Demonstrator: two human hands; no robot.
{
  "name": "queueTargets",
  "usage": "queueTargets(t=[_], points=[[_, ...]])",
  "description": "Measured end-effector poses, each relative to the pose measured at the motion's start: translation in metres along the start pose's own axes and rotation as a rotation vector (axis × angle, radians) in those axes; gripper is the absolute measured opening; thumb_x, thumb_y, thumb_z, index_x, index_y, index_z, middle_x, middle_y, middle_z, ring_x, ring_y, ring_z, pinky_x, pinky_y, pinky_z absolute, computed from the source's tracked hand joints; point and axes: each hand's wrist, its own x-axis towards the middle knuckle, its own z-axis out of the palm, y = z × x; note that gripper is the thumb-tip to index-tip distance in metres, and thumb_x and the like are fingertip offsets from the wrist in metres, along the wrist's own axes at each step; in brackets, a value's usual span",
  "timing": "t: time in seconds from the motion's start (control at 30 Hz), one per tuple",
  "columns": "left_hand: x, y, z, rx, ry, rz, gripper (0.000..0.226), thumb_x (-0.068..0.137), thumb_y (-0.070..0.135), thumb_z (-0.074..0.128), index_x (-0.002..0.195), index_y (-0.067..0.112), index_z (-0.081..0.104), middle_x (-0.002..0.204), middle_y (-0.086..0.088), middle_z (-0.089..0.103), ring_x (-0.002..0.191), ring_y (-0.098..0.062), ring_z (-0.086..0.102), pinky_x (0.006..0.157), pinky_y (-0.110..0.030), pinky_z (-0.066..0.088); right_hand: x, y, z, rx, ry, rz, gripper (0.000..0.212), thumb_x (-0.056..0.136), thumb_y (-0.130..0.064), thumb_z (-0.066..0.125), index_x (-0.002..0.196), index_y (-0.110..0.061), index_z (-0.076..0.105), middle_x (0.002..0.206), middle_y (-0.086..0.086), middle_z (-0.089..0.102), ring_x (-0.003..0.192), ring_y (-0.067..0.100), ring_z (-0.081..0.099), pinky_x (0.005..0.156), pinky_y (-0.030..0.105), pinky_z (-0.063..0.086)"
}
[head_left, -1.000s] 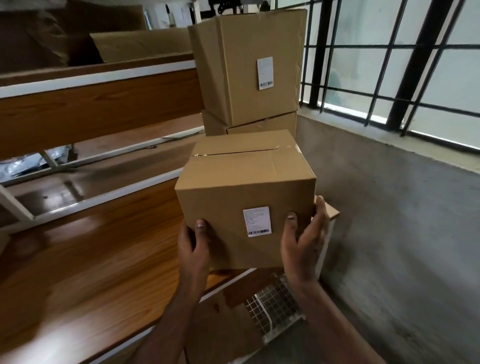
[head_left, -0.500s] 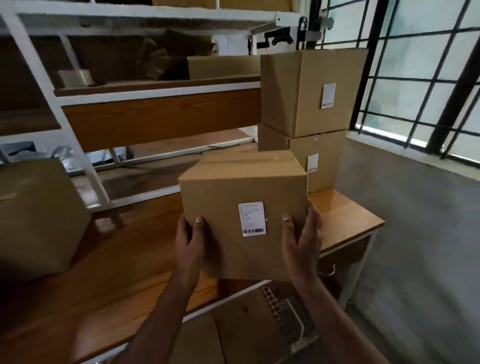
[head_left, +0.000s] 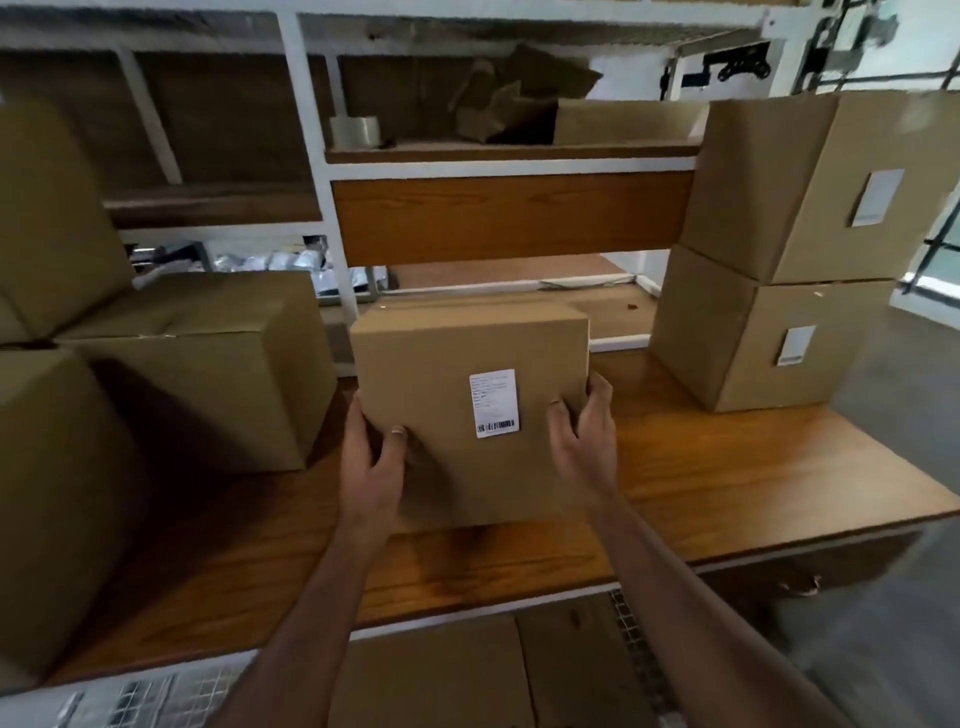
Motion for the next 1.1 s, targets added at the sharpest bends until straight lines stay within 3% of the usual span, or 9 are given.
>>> queueTargets(t=[0.2, 0.3, 0.4, 0.47, 0.6, 0.87, 1.0, 1.03, 1.1], points=[[0.012, 0.0, -0.002, 0.038, 0.095, -0.097, 0.057, 0.102, 0.025, 0.055, 0.154, 0.031, 0.03, 0.144, 0.007, 0.048, 0.134, -0.016, 0.043, 0.115, -0.042, 0.036, 0.024, 0.017, 0.026, -0.053, -0.138, 0.057, 0.048, 0.098, -0.029, 0.059, 0.137, -0.011, 0.037, 0.126, 0.004, 0.058, 0.117, 0.026, 0.059, 0.085, 0.03, 0.045], [0.013, -0.004, 0.005, 0.07, 0.104, -0.101, 0.055, 0.104, 0.028, 0.052, 0.153, 0.031, 0.029, 0.134, 0.013, 0.046, 0.126, -0.01, 0.042, 0.106, -0.033, 0.038, 0.031, 0.03, 0.031, -0.024, -0.148, 0.039, 0.048, 0.097, -0.029, 0.061, 0.135, -0.012, 0.039, 0.12, -0.001, 0.058, 0.112, 0.025, 0.06, 0.083, 0.032, 0.048], [0.012, -0.011, 0.011, 0.095, 0.146, -0.127, 0.052, 0.103, 0.029, 0.053, 0.152, 0.029, 0.032, 0.129, 0.014, 0.047, 0.123, -0.009, 0.043, 0.103, -0.031, 0.039, 0.031, 0.038, 0.029, 0.021, -0.154, 0.057, 0.052, 0.096, -0.028, 0.063, 0.138, -0.012, 0.038, 0.129, 0.002, 0.058, 0.11, 0.013, 0.055, 0.08, 0.021, 0.045], [0.01, -0.015, 0.014, 0.114, 0.185, -0.123, 0.051, 0.103, 0.026, 0.055, 0.151, 0.024, 0.036, 0.133, 0.01, 0.051, 0.127, -0.012, 0.047, 0.109, -0.034, 0.041, 0.031, 0.045, 0.027, 0.034, -0.161, 0.023, 0.053, 0.095, -0.027, 0.065, 0.137, -0.009, 0.039, 0.128, 0.005, 0.059, 0.111, 0.016, 0.058, 0.075, 0.012, 0.042], [0.004, -0.02, 0.016, 0.134, 0.224, -0.141, 0.049, 0.102, 0.024, 0.057, 0.148, 0.022, 0.04, 0.135, 0.004, 0.055, 0.127, -0.015, 0.05, 0.11, -0.039, 0.044, 0.023, 0.057, 0.024, 0.048, -0.161, -0.009, 0.054, 0.094, -0.027, 0.065, 0.138, -0.009, 0.038, 0.129, 0.007, 0.06, 0.115, 0.022, 0.059, 0.085, 0.029, 0.051], [0.008, -0.017, -0.001, 0.194, 0.209, -0.065, 0.056, 0.099, 0.031, 0.059, 0.149, 0.023, 0.036, 0.138, 0.004, 0.053, 0.131, -0.016, 0.049, 0.11, -0.043, 0.045, -0.002, 0.047, 0.033, 0.023, -0.079, -0.07, 0.062, 0.093, -0.019, 0.067, 0.145, -0.012, 0.035, 0.139, 0.005, 0.051, 0.128, 0.019, 0.05, 0.101, 0.033, 0.049], [0.007, -0.014, -0.007, 0.207, 0.241, 0.017, 0.074, 0.096, 0.029, 0.062, 0.157, 0.021, 0.021, 0.15, -0.001, 0.041, 0.136, -0.015, 0.044, 0.111, -0.038, 0.045, -0.025, 0.044, 0.037, -0.134, 0.102, -0.189, 0.066, 0.09, -0.012, 0.067, 0.147, -0.005, 0.034, 0.148, 0.017, 0.038, 0.136, 0.028, 0.039, 0.094, 0.003, 0.035], [0.007, -0.012, -0.009, 0.207, 0.251, 0.04, 0.075, 0.097, 0.026, 0.061, 0.158, 0.019, 0.018, 0.151, -0.002, 0.038, 0.137, -0.014, 0.043, 0.111, -0.034, 0.044, -0.03, 0.042, 0.038, -0.155, 0.138, -0.249, 0.063, 0.09, -0.012, 0.065, 0.145, -0.004, 0.036, 0.146, 0.02, 0.039, 0.135, 0.029, 0.039, 0.094, 0.004, 0.036], [0.008, -0.007, -0.011, 0.22, 0.262, 0.092, 0.075, 0.098, 0.023, 0.06, 0.158, 0.015, 0.016, 0.153, -0.004, 0.033, 0.136, -0.015, 0.042, 0.109, -0.029, 0.044, -0.039, 0.04, 0.043, -0.207, 0.162, -0.379, 0.054, 0.091, -0.016, 0.06, 0.141, -0.005, 0.043, 0.139, 0.021, 0.045, 0.13, 0.029, 0.042, 0.098, 0.02, 0.043]])
